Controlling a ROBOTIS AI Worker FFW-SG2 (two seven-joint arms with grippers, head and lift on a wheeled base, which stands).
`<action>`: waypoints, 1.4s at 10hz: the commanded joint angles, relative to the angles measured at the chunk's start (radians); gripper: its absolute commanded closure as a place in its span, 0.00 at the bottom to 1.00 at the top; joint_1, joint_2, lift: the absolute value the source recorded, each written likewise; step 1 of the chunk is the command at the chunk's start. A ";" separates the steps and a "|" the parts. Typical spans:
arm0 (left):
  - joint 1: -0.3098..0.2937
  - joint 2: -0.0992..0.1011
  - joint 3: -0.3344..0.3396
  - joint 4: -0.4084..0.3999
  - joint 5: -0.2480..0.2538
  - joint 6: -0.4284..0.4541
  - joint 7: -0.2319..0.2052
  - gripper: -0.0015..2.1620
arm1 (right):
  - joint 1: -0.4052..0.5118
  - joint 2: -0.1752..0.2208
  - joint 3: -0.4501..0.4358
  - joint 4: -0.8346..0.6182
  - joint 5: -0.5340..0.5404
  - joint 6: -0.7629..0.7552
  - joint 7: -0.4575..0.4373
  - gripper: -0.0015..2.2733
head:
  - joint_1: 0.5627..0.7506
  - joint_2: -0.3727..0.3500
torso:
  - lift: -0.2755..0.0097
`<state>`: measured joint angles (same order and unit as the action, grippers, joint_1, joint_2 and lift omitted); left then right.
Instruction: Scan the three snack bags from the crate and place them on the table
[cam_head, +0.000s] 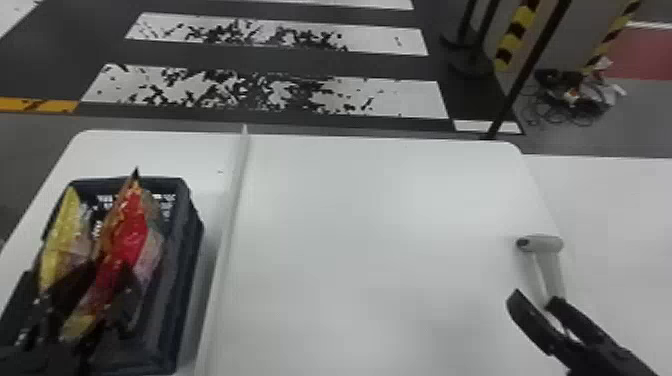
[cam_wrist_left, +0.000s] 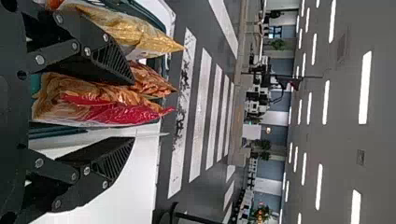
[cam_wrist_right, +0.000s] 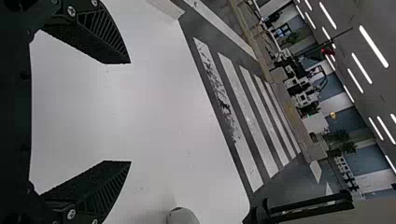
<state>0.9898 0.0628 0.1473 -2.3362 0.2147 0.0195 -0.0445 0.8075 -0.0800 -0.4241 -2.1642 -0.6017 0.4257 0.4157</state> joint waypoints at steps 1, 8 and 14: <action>0.000 -0.001 0.003 -0.008 0.003 0.007 0.005 0.99 | 0.002 0.002 -0.001 -0.002 -0.003 0.000 0.000 0.06 | 0.70 0.41 | 0.75; -0.034 -0.032 0.179 -0.354 0.080 0.431 -0.038 0.99 | 0.013 0.000 -0.019 -0.022 -0.047 0.046 0.022 0.06 | 0.70 0.46 | 0.75; -0.141 -0.065 0.393 -0.492 0.511 0.495 -0.218 0.99 | 0.009 0.006 -0.031 -0.051 -0.044 0.058 0.018 0.06 | 0.70 0.45 | 0.75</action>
<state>0.8617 0.0001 0.5232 -2.8357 0.6596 0.5205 -0.2546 0.8174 -0.0759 -0.4537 -2.2126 -0.6473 0.4793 0.4340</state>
